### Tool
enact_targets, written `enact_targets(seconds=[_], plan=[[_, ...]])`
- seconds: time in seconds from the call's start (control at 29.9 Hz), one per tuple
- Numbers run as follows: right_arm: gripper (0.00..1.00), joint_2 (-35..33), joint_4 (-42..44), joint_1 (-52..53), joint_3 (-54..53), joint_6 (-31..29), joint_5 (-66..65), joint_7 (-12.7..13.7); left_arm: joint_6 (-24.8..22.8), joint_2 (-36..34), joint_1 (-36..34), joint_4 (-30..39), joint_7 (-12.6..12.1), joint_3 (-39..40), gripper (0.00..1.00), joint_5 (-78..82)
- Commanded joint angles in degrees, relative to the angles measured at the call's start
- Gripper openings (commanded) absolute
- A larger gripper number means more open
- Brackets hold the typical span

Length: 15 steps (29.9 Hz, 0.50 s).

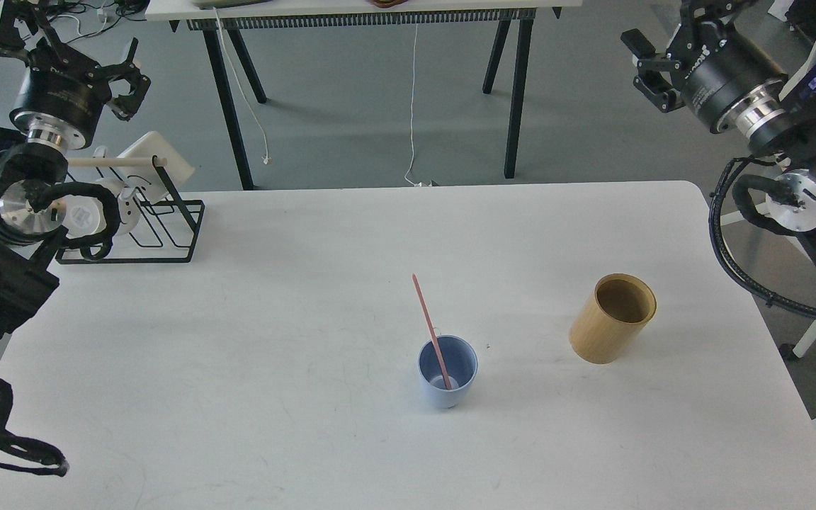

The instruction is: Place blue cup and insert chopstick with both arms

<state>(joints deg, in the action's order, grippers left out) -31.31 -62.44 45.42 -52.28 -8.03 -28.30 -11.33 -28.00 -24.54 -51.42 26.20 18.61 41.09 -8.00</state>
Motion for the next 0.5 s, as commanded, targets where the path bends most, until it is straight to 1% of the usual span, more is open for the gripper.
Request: enact_targets(seconds=[0.0, 0.1, 0.23, 0.33, 0.47], plan=[[1.00, 0.02, 4.86, -0.07, -2.03, -0.58, 6.14, -0.27, 0.00, 0.29, -0.26, -0.01, 0.02, 0.13, 1.00, -0.08], [1.00, 0.89, 8.46, -0.15, -4.40, -1.81, 10.79, -0.19, 0.00, 0.37, -0.26, -0.10, 0.11, 0.22, 1.00, -0.61], [1.00, 4.76, 14.26, -0.15, -5.20, -6.11, 18.88, -0.01, 0.00, 0.37, -0.35, -0.10, 0.03, 0.22, 1.00, -3.59], [1.00, 6.26, 19.62, 0.02, -5.46, -9.36, 20.73, -0.01, 0.00, 0.37, -0.35, -0.10, 0.02, 0.22, 1.00, -4.13], [1.00, 9.86, 25.78, 0.90, -8.97, -14.37, 21.70, 0.25, 0.00, 0.37, -0.35, -0.10, 0.11, 0.22, 1.00, -4.13]])
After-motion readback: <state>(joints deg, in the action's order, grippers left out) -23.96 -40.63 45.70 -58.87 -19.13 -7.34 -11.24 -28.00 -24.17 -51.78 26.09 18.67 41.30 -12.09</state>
